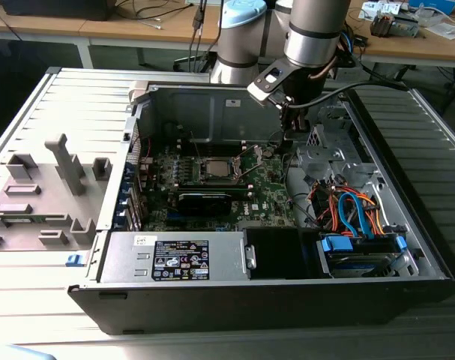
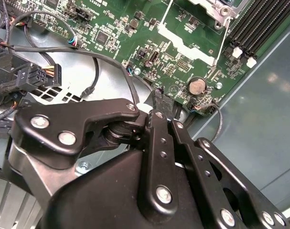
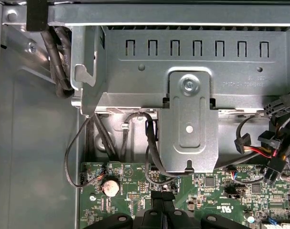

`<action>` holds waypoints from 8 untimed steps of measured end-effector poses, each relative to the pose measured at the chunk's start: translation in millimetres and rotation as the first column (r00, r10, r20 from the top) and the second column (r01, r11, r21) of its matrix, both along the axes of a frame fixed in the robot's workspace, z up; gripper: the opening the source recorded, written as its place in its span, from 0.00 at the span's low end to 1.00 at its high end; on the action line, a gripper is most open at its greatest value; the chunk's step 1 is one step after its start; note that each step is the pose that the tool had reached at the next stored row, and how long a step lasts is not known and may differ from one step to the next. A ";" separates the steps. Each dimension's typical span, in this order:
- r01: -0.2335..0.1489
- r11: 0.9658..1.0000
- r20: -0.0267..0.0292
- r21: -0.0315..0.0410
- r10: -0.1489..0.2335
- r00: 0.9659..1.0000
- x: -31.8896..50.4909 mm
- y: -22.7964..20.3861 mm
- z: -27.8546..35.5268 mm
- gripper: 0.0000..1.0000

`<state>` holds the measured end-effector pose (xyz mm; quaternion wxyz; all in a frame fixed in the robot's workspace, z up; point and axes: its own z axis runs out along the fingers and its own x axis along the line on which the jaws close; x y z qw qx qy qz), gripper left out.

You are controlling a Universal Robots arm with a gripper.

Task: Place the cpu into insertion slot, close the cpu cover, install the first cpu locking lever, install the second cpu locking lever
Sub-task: 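Close the cpu cover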

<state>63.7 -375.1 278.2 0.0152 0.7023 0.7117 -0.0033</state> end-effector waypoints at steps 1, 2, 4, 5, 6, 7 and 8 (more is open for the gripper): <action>0.000 1.000 0.000 0.000 0.000 1.000 0.4 0.0 0.0 0.11; 0.000 1.000 0.000 0.000 0.000 1.000 0.9 0.0 0.0 0.11; 0.000 1.000 0.000 0.000 0.000 1.000 1.6 0.0 0.0 0.11; 0.000 1.000 0.000 0.000 0.000 1.000 2.3 0.0 0.0 0.11; 0.000 1.000 0.000 0.000 0.000 1.000 3.0 0.0 0.0 0.11; 0.000 1.000 0.000 0.000 0.000 1.000 3.1 0.0 0.0 0.11; 0.000 1.000 0.000 0.000 0.000 1.000 3.2 0.0 0.0 0.11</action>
